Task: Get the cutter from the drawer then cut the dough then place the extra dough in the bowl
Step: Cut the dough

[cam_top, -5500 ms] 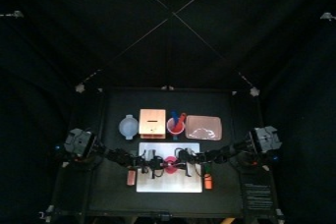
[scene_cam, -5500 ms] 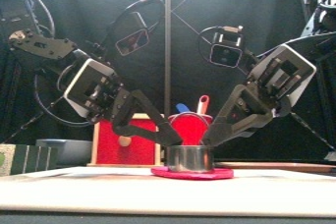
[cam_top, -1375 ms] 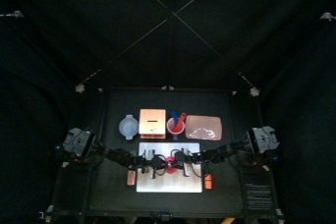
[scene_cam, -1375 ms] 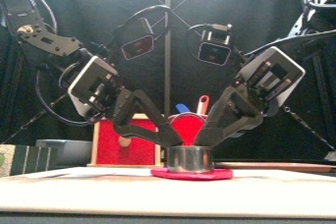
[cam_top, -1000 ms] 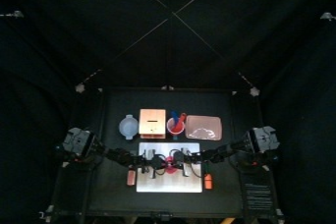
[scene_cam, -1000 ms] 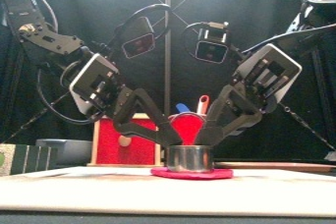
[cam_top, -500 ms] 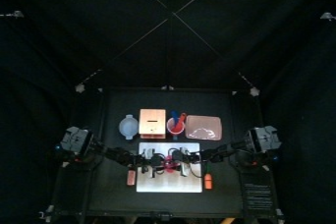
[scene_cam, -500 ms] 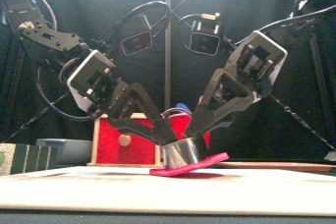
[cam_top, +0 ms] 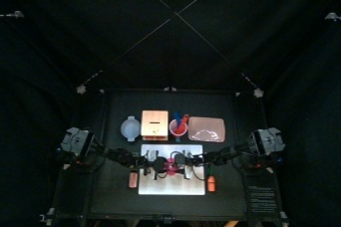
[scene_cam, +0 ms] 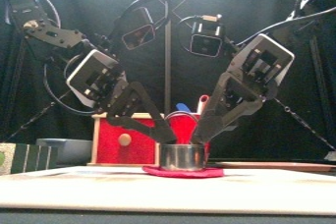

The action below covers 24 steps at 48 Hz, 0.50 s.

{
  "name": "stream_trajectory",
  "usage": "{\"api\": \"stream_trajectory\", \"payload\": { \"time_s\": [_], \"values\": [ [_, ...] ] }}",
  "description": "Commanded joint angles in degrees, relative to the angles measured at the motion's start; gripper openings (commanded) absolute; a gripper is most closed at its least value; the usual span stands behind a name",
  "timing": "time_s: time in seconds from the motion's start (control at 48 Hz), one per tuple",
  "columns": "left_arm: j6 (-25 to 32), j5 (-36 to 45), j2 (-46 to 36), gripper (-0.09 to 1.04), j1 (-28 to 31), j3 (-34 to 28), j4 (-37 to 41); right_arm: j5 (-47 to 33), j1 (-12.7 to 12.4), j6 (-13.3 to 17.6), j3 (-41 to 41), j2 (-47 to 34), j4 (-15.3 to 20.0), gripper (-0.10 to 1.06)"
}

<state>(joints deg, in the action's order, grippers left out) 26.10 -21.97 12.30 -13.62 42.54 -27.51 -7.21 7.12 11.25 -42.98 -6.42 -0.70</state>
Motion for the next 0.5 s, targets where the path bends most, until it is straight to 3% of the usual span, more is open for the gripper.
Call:
{"api": "stream_trajectory", "payload": {
  "time_s": [0.021, 0.5],
  "values": [
    [0.5, -0.3, -1.9, 0.81, 0.1, -2.1, 0.2, -0.2, -0.4, -0.2, 1.4, 2.8, -0.3, 0.79],
    [2.6, -0.3, -5.2, 0.80, 0.1, -2.9, 1.6, 0.0, -0.9, 0.0, 2.7, 4.5, -3.0, 0.79]
  ]
}}
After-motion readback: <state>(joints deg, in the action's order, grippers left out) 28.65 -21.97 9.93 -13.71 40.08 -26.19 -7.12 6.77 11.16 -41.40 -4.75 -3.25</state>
